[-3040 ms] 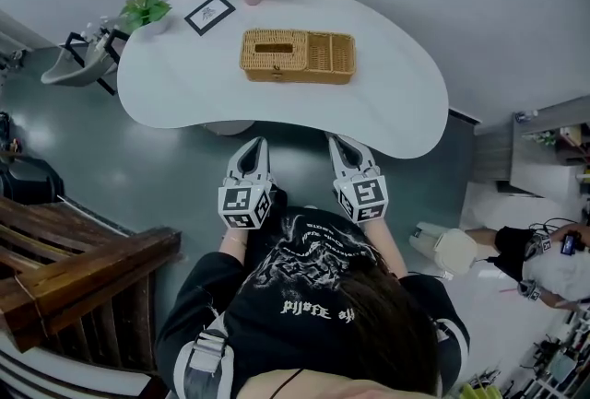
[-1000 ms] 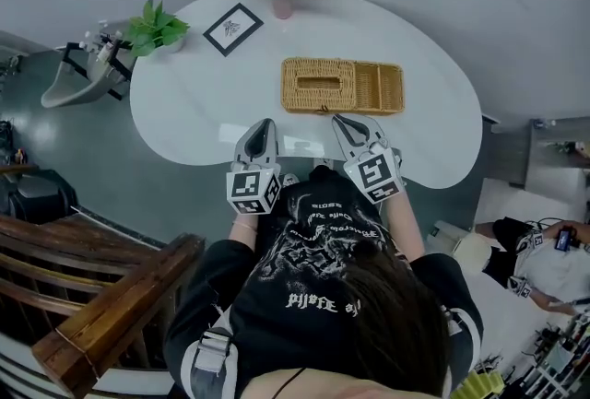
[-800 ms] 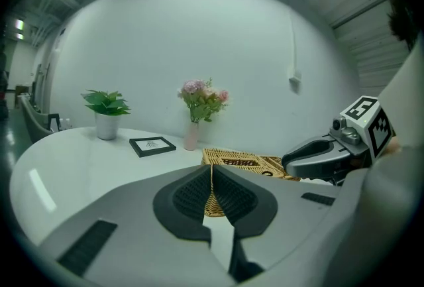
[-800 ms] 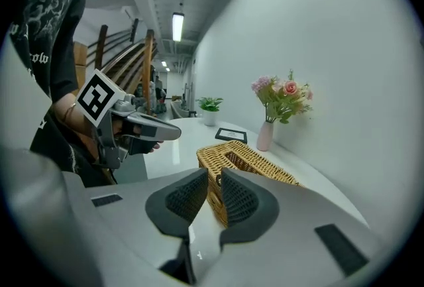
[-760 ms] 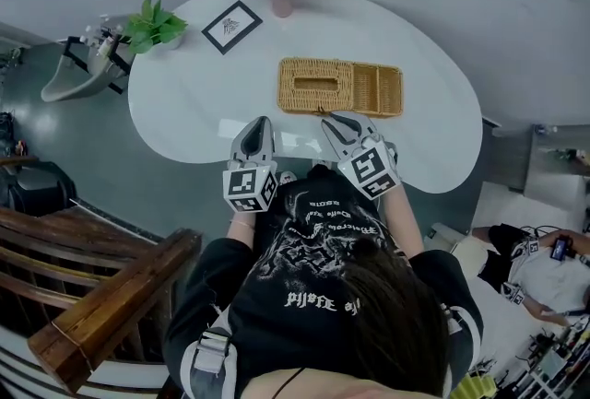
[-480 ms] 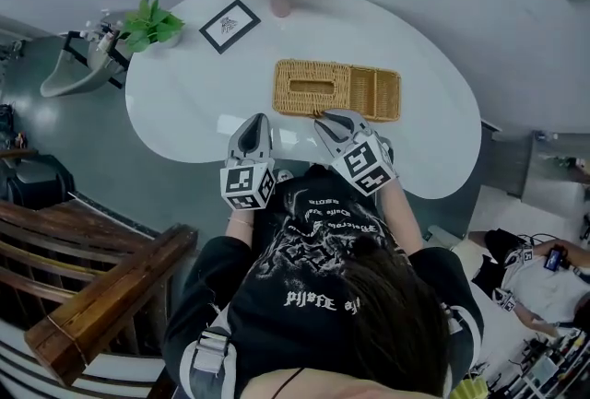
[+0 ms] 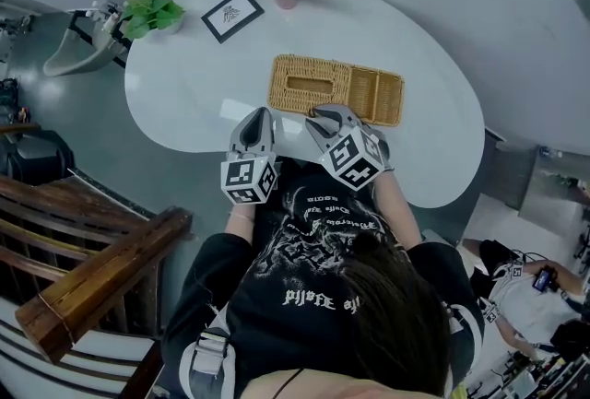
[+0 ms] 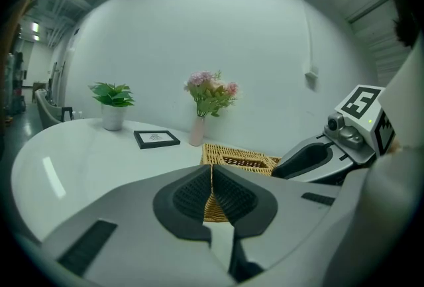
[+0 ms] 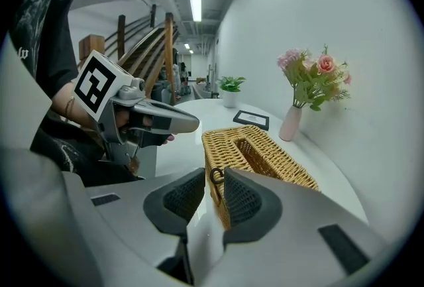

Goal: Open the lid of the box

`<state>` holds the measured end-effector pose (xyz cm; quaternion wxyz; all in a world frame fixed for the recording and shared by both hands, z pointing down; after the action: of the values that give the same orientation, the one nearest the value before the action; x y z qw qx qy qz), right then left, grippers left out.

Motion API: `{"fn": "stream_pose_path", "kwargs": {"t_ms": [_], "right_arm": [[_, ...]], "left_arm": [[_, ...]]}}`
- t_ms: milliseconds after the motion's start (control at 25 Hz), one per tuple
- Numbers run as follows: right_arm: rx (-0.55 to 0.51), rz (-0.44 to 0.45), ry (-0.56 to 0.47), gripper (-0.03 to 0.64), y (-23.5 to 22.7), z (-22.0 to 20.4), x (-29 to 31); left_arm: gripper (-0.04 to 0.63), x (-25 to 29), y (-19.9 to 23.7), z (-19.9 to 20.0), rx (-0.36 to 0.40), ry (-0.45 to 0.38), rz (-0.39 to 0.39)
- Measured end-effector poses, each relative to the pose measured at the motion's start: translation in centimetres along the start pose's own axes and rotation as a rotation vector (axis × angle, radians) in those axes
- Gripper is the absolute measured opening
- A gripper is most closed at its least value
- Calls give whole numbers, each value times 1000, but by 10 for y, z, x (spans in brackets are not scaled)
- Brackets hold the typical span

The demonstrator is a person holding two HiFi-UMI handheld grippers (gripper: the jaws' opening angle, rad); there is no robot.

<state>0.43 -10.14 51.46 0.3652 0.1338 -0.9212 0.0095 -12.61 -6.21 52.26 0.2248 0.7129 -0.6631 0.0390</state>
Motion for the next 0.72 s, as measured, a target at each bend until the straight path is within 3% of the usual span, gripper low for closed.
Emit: {"fn": "stream_pose_path", "kwargs": {"t_ms": [400, 720], "right_arm": [[-59, 22, 92, 41, -6, 0, 4], [-77, 52, 148, 35, -7, 4, 5]], "left_arm": [[25, 1, 8, 5, 9, 24, 15], [25, 3, 16, 9, 20, 40, -9]]}}
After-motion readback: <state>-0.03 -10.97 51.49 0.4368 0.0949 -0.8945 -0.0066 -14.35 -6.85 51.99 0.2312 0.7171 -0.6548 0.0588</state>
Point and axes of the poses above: the fingertips, and each gripper's own axes: x forward along the fingers, y to its left, z out of its top, the point moved 5 cm from there along -x, backward along the fingers, and after that the axes turned 1 degree about -x, right-handed, at the moved point
